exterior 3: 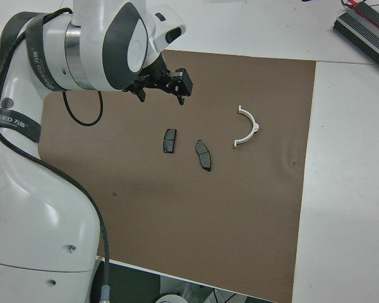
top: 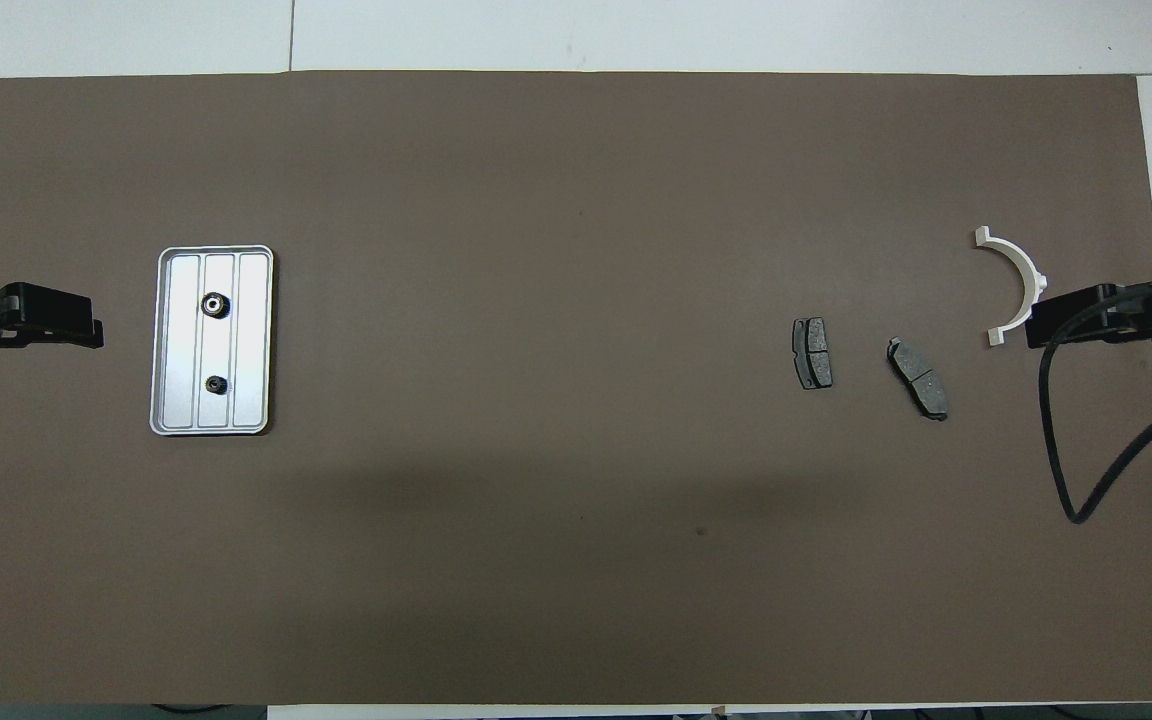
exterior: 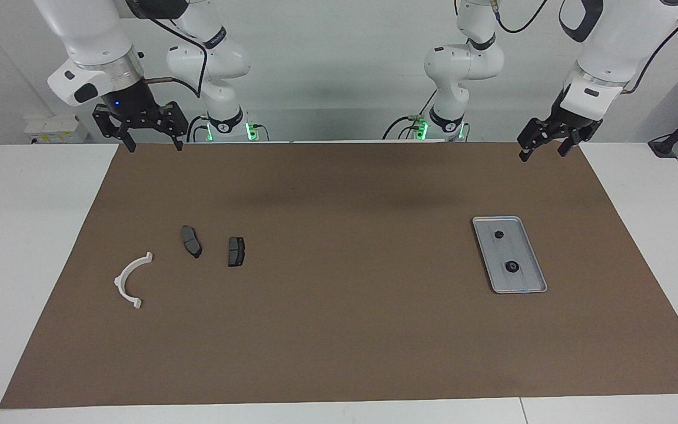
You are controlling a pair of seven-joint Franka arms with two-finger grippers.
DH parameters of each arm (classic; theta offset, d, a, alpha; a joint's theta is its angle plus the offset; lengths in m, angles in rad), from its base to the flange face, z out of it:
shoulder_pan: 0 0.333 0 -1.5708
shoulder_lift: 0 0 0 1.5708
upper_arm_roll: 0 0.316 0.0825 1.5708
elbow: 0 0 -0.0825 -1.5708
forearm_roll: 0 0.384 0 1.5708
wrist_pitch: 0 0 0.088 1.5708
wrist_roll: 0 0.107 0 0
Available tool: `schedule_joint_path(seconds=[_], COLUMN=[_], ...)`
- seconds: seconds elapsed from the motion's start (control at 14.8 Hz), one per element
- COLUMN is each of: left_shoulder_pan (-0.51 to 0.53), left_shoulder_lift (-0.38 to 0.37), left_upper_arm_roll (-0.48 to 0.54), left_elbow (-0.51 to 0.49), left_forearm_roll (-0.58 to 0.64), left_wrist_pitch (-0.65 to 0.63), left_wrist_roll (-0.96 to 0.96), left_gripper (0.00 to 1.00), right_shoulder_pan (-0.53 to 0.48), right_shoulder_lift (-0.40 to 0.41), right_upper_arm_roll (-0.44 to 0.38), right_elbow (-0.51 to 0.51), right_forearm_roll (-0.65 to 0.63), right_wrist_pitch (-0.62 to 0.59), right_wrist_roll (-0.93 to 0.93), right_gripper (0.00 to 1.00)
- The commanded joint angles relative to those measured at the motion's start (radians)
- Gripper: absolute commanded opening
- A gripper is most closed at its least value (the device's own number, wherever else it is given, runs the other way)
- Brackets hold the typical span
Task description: Place bearing gear from tray to pile
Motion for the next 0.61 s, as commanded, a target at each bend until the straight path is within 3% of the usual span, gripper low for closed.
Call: schedule_joint_path(seconds=[0.0, 0.54], left_shoulder_pan=[0.009, 0.006], left_shoulder_lift=[-0.008, -0.001], left_upper_arm_roll=[-0.005, 0.006], left_elbow=[0.000, 0.002], left_forearm_roll=[0.015, 0.014], left_wrist_pitch=[-0.018, 0.003], left_wrist_roll=[0.013, -0.022], left_gripper=[1.00, 1.00], right_shoulder_pan=[-0.001, -0.001], right_shoulder_lift=[-0.016, -0.016], right_upper_arm_roll=[0.002, 0.002], right_elbow=[-0.014, -0.014], right_forearm_roll=[0.014, 0.017], right_wrist_pitch=[0.016, 0.016], right_wrist_roll=[0.011, 0.011], right_gripper=[1.00, 1.00])
